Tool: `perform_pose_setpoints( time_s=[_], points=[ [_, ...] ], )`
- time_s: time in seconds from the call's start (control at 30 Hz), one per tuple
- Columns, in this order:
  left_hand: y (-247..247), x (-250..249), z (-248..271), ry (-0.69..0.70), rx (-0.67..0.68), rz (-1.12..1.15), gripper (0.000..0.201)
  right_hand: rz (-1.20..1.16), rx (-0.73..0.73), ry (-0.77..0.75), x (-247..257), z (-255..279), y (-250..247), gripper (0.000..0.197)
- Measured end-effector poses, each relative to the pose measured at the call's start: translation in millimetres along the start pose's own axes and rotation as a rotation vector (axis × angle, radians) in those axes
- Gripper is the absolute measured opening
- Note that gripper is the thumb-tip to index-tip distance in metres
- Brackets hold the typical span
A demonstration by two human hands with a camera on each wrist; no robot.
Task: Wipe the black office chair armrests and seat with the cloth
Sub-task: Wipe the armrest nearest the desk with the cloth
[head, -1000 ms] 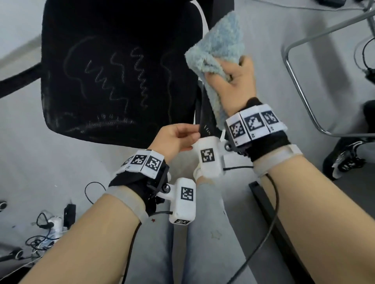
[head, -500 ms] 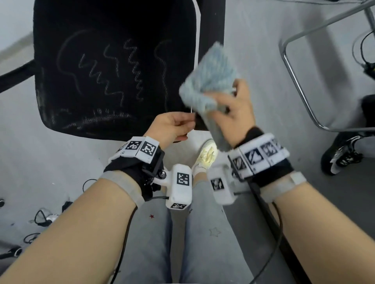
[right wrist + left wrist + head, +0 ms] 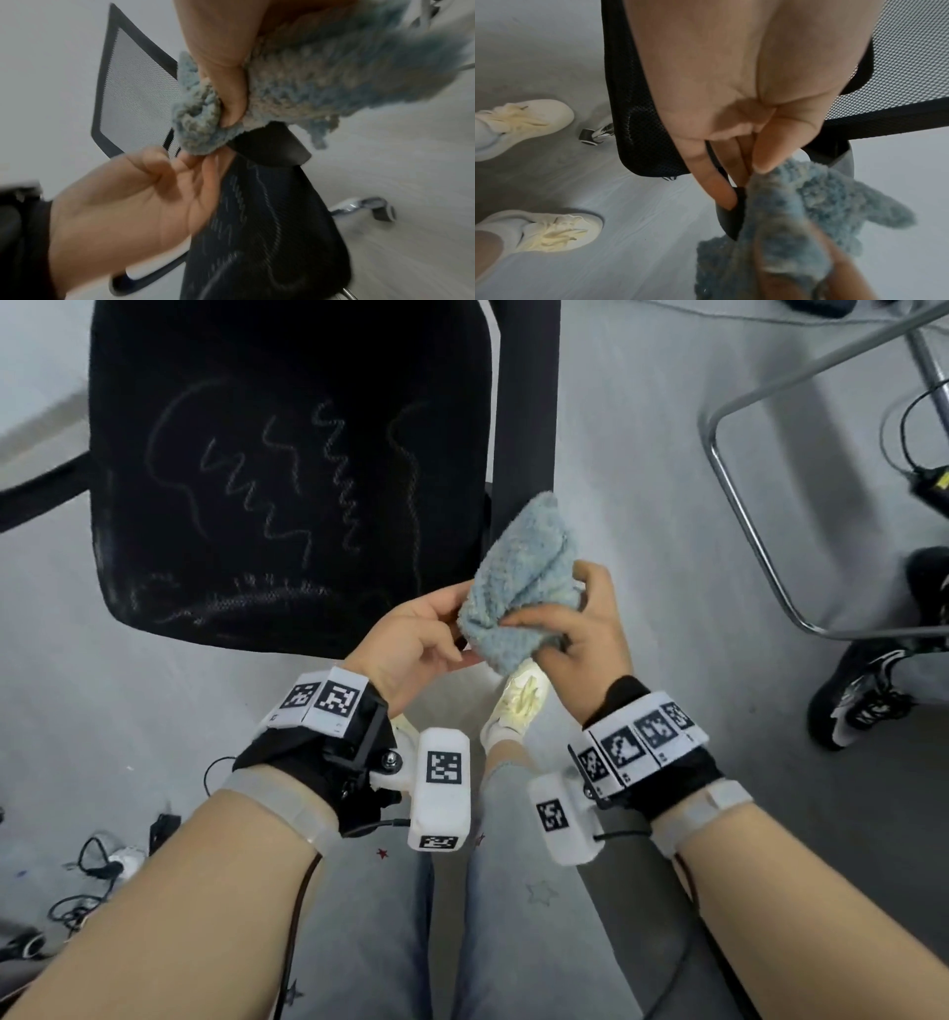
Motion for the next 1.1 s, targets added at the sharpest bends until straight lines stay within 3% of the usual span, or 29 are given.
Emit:
perform_pose_setpoints(
  time_s=[0.1,0.3,0.43,0.53,0.67,0.83,0.97,1.1],
  points=[
    [-2,-3,0,-0.016,-0.035,-0.025,0.063,0.009,0.002,0.043,13,-24,-6,0.025],
    [0,-6,1,-0.010,-0.045,-0.045,0.071,-0.082,-0.167,0.102,27,-93,-36,0.028],
    [6,-6,1,0.028,-0.023,-0.086,0.076,-0.082,-0.096,0.088,19,-66,-23,0.032],
    [0,-9,0,0.040,-0.029,-0.019,0.066,-0.076,-0.006,0.018,5,-12,-1,0.040],
    [-5,-10,-1,0.021,0.017,-0.111,0.060,-0.073,0.008,0.055,-19,28,8,0.036],
    [-24,-8,-1,-0.046,-0.105,-0.178,0.026,-0.163,-0.050,-0.033,12,8,-3,0.030],
    [-26,-3,6,-0.126,-0.106,-0.311,0.040,-0.001,0.020,0.005,26,-22,-5,0.029],
    [-28,-5,7,-0.096,-0.133,-0.408,0.038,0.133,0.038,0.081,25,-59,-12,0.028]
  ],
)
Point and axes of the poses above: each hand's wrist, its own z-axis away from the middle knuckle, its own y-axis out of the palm, x = y × z, the point moved 10 cm from there along -z, towards the middle knuckle, and after that the axes turned 3 degrees about -y, right-handed, at the moved point
